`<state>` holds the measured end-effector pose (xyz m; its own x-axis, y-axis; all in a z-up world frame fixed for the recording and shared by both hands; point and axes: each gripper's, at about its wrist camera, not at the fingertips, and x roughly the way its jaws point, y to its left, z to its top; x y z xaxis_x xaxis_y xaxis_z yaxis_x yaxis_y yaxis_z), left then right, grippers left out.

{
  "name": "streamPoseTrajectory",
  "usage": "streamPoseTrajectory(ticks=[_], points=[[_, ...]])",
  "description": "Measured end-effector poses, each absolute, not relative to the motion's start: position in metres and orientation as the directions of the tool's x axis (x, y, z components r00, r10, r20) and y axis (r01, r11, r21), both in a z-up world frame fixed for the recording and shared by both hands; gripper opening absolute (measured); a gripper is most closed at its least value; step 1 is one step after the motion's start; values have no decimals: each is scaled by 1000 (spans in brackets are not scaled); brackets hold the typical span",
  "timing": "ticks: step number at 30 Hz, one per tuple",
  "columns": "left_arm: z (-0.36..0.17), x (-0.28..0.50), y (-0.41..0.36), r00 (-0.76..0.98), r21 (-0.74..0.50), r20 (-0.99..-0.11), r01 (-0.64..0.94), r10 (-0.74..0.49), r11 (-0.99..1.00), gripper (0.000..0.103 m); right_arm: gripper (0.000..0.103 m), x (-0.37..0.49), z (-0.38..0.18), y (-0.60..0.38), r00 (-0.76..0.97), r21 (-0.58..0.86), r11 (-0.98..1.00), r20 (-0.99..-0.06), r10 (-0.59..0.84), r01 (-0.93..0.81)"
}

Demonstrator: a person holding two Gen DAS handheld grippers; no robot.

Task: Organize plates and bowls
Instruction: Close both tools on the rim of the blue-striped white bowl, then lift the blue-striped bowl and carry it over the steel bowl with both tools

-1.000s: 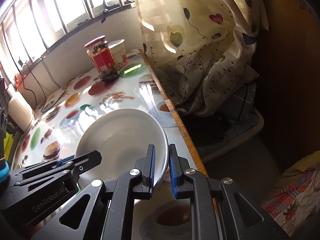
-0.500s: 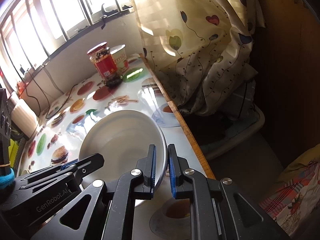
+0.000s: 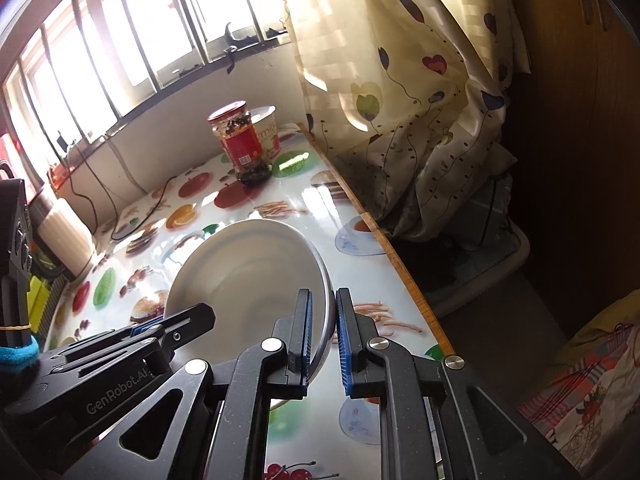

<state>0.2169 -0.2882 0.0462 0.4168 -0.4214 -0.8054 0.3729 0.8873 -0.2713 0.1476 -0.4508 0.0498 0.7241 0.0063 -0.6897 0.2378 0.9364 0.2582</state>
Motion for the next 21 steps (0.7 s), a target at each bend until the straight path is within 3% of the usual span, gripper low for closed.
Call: streamPoseTrajectory(ticks=[21], points=[[71,193,-226,438,-310,-778,354,-449,882,14,12,118,82,-392,753,254,946,-658,18,200]])
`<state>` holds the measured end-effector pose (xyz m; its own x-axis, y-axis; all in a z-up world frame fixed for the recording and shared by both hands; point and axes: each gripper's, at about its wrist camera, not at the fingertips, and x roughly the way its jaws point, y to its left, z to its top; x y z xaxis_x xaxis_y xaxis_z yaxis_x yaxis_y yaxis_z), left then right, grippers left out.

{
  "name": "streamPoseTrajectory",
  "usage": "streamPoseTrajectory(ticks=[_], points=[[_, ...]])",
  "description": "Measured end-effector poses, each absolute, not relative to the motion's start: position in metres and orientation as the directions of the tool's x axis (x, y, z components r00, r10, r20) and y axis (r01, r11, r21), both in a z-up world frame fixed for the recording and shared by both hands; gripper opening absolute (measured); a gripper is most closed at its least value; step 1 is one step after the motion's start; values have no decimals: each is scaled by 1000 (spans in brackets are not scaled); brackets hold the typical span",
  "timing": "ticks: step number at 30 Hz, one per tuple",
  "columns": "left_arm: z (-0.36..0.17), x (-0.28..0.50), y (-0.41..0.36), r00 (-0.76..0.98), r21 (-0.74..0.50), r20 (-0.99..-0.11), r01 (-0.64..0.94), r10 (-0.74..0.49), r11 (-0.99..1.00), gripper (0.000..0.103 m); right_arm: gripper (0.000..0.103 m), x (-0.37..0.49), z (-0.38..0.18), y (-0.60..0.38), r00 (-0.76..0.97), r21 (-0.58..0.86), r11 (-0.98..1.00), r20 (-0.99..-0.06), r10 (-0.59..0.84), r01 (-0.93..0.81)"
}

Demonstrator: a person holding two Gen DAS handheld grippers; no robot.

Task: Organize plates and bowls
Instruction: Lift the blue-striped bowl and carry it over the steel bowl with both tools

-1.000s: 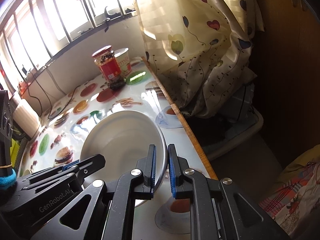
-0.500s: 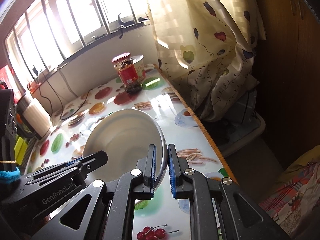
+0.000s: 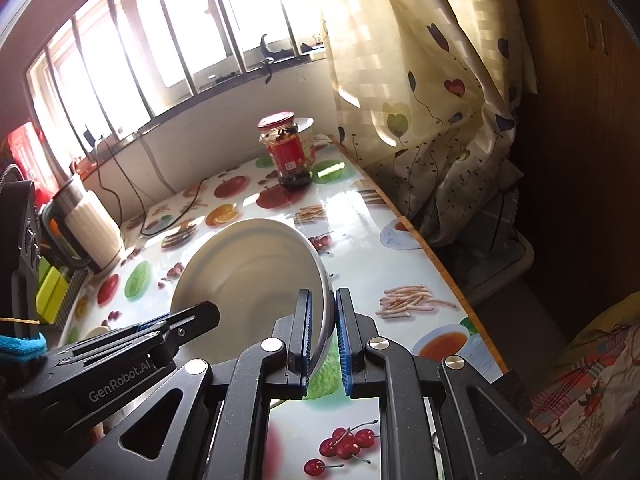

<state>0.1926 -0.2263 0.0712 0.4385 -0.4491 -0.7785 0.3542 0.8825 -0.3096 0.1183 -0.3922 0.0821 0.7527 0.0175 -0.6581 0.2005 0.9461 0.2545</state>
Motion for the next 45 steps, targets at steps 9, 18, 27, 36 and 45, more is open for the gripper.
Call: streamPoseTrajectory(ticks=[9,18,27,36,45], points=[[79,182,-197,460,-316,-768,334,-447,888,14,12,110,90,-365,757,260,950,-653,43,170],[81,175,-170,475,-314,-768,305,-430,899,14,12,105,90,-340,752,273,951,-655,73,146],[72,172,-147,475,-312,-780,270,-408,911,14,12,104,83,-322,735,303,946,-667,123,117],[61,169,-131,464,-309,-796,241,-389,920,14,12,106,71,-304,707,305,947,-692,146,103],[52,168,-130,450,-300,-810,231,-375,926,14,12,107,62,-298,686,299,949,-712,150,103]])
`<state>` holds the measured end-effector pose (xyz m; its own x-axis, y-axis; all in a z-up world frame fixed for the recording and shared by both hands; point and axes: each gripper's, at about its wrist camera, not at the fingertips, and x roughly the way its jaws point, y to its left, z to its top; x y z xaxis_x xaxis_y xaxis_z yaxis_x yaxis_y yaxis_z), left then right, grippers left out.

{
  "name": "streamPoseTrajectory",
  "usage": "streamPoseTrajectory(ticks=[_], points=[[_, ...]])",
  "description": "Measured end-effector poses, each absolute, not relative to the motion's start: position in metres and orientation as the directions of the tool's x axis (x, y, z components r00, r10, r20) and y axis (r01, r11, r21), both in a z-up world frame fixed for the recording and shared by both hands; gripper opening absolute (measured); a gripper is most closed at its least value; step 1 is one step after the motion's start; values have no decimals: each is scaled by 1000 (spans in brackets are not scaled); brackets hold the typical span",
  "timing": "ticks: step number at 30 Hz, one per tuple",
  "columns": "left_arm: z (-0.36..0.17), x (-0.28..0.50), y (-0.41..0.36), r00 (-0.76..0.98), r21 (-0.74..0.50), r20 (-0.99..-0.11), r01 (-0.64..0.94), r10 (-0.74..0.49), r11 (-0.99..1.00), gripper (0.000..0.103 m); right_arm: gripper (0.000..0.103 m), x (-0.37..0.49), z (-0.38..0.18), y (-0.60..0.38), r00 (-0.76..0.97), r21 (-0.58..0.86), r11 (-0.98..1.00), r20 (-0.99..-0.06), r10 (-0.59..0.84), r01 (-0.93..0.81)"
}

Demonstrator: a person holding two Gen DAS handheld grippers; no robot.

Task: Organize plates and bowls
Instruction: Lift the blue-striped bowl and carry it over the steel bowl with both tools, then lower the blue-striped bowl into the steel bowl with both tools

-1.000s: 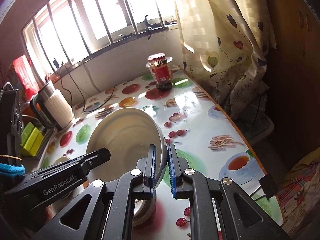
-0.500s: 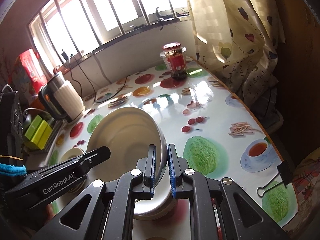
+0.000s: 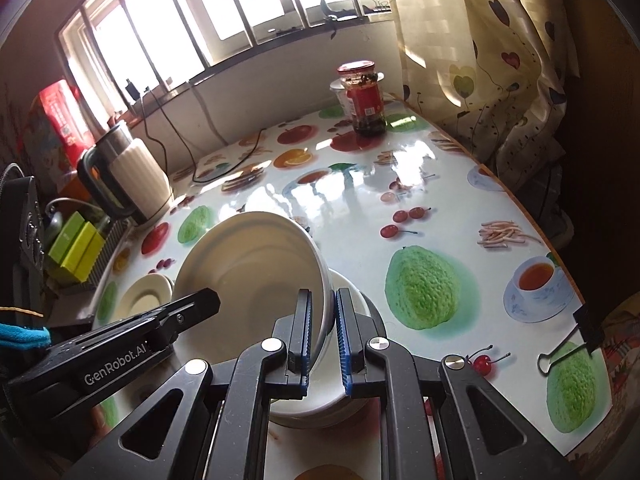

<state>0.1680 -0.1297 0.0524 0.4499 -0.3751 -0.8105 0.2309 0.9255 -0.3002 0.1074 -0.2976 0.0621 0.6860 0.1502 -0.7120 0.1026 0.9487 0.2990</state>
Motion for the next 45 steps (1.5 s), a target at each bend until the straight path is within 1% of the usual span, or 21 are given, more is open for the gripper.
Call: streamPoseTrajectory(ticks=[23,45], points=[[40,169,-137,434,-282,-826,233,-359,931,14,13,107,42,-301,649,287,950,-747,142,122],[42,169,-137,437,-288,-822,235,-366,928,14,15,107,41,-301,649,285,951,-748,141,122]])
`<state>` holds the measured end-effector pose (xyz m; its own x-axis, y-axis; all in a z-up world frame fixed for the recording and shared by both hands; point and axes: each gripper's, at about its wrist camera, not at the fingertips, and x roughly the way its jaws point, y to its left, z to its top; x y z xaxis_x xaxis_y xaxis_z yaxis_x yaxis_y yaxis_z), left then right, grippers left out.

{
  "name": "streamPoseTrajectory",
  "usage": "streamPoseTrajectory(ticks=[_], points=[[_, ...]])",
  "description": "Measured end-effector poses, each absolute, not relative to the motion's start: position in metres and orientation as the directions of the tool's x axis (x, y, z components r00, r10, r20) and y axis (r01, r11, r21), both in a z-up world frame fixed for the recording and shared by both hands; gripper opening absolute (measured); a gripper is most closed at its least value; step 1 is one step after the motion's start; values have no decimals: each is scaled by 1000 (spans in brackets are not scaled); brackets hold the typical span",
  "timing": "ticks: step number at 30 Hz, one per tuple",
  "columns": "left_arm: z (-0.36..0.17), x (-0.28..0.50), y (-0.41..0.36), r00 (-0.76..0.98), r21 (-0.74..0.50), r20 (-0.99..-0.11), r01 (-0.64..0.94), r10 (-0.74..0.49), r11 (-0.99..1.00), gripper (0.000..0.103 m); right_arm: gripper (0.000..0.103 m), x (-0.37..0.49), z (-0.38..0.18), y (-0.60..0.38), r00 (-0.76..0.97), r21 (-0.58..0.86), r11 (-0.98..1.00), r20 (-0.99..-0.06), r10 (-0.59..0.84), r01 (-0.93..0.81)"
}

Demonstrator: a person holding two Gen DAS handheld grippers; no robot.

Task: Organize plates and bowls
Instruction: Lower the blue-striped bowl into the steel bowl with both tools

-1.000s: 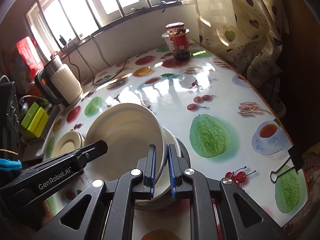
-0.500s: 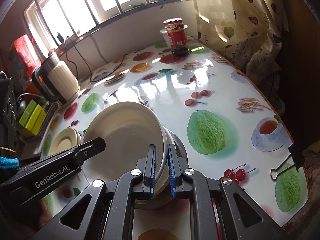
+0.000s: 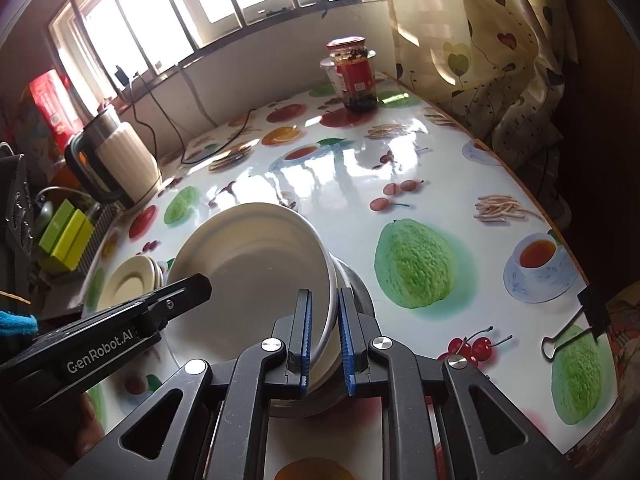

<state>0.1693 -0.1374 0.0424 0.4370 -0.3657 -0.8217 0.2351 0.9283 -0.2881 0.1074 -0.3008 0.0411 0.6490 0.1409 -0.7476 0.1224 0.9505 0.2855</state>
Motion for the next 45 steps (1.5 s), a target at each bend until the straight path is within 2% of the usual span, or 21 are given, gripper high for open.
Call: streamPoseTrajectory(ticks=[7,10,26,35,45], points=[[44,168,-136,440,-288,-821,230,-363,930,14,19,107,42,-299,656,271,955,-744,128,120],[45,167,-135,446,-293,-815,232,-369,927,14,26,106,45,-298,664,254,959,-741,106,130],[44,168,-134,445,-296,-815,230,-371,927,14,26,98,50,-309,714,284,944,-695,80,170],[44,167,-135,445,-299,-814,231,-374,926,14,10,95,49,-309,723,297,942,-684,96,156],[46,166,-134,450,-295,-811,237,-374,926,14,9,98,42,-315,709,335,930,-693,132,153]])
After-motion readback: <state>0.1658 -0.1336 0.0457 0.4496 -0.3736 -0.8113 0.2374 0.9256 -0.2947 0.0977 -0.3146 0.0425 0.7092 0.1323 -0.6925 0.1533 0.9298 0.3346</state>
